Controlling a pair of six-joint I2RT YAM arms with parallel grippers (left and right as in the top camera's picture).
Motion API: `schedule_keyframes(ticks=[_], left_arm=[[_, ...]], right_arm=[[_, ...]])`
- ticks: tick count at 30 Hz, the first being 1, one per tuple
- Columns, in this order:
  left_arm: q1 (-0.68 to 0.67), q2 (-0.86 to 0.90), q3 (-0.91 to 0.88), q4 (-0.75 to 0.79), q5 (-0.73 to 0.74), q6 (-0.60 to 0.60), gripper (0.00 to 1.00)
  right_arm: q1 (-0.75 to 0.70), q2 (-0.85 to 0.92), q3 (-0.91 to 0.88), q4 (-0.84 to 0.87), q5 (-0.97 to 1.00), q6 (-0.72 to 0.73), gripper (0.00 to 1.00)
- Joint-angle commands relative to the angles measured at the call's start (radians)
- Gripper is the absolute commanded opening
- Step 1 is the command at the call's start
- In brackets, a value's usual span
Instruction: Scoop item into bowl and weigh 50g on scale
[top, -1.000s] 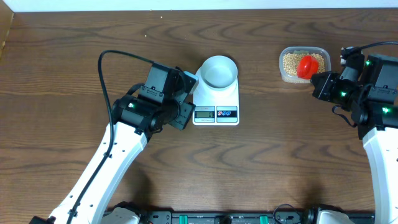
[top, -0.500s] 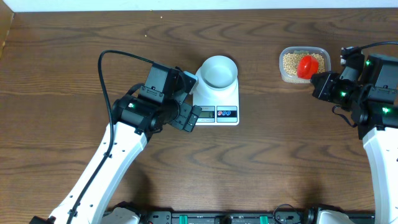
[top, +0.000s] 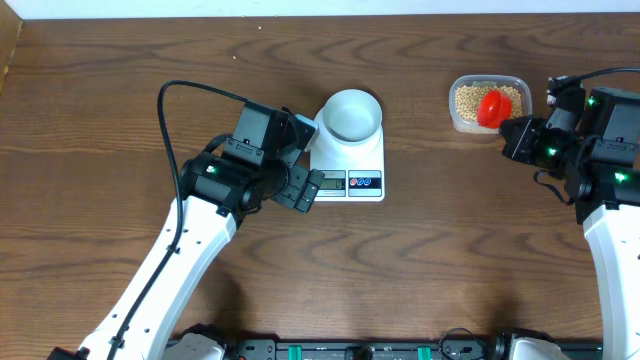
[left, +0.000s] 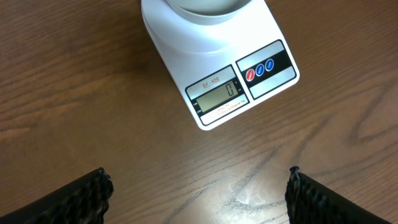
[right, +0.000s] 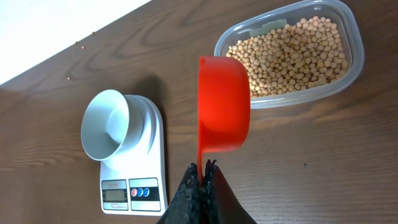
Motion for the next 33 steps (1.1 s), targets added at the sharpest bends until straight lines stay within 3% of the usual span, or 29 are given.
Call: schedule_keyframes(ticks=[1, 33], left_arm=[[0.003, 0.005, -0.003, -0.003, -0.009, 0.002, 0.91], [0.003, 0.005, -0.003, -0.003, -0.009, 0.002, 0.92]], right_arm=[[-0.013, -0.003, 0.014, 0.001, -0.006, -0.013, 0.01], [-0.012, -0.002, 0.014, -0.058, 0.103, -0.021, 0.01]])
